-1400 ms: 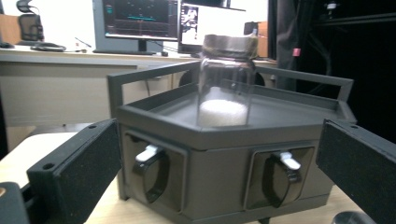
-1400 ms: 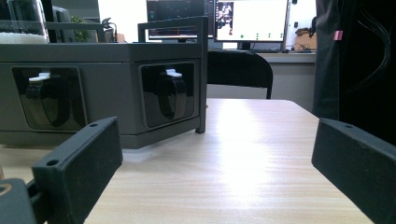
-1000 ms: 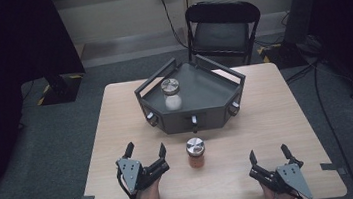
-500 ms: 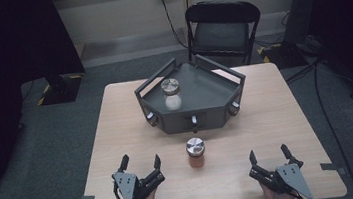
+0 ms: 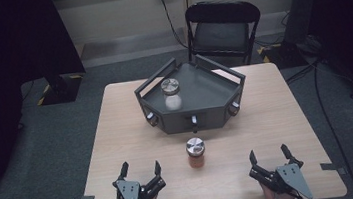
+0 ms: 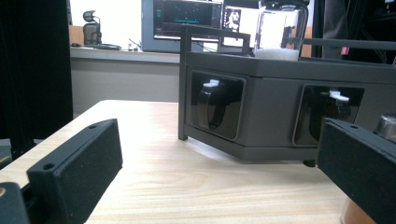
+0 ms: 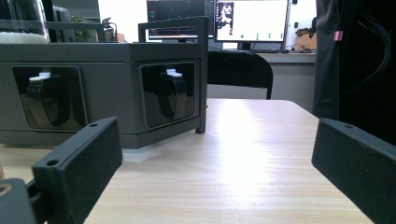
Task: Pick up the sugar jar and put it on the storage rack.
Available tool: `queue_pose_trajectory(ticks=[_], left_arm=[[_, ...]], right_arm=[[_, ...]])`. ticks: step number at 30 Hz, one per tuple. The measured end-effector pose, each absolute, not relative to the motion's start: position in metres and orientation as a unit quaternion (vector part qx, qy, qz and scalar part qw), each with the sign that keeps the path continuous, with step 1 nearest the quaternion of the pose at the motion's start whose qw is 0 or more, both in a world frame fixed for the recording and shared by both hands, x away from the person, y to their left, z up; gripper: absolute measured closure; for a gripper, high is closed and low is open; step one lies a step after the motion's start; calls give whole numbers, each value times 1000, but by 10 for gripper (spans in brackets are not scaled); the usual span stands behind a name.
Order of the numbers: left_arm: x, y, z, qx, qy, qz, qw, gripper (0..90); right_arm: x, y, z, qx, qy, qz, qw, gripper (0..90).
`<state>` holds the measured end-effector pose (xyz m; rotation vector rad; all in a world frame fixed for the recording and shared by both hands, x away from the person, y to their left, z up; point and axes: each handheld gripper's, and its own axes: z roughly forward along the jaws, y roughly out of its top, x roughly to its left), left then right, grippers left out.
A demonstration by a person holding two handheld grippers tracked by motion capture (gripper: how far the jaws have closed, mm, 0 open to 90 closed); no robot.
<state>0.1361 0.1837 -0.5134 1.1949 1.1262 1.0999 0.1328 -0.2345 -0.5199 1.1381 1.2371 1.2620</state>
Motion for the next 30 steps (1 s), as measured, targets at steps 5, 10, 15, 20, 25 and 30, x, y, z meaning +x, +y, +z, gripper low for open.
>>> queue_pose_trajectory(ticks=[5,10,15,20,25,30], left_arm=[[135,181,-518,509,474,468,546,0],[136,179,-522,510,472,473,541,0],[138,177,-522,515,469,480,533,2],[140,178,-522,518,466,478,535,17],[140,178,-522,518,466,478,535,7],[139,177,-522,516,468,480,534,5]], right_arm=[[133,-234,-520,470,511,521,497,5],[133,-234,-520,470,511,521,497,5],[133,-234,-520,470,511,521,497,5],[133,-235,-520,470,511,521,496,5],[133,-235,-520,470,511,522,496,5],[133,-235,-520,470,511,522,496,5]])
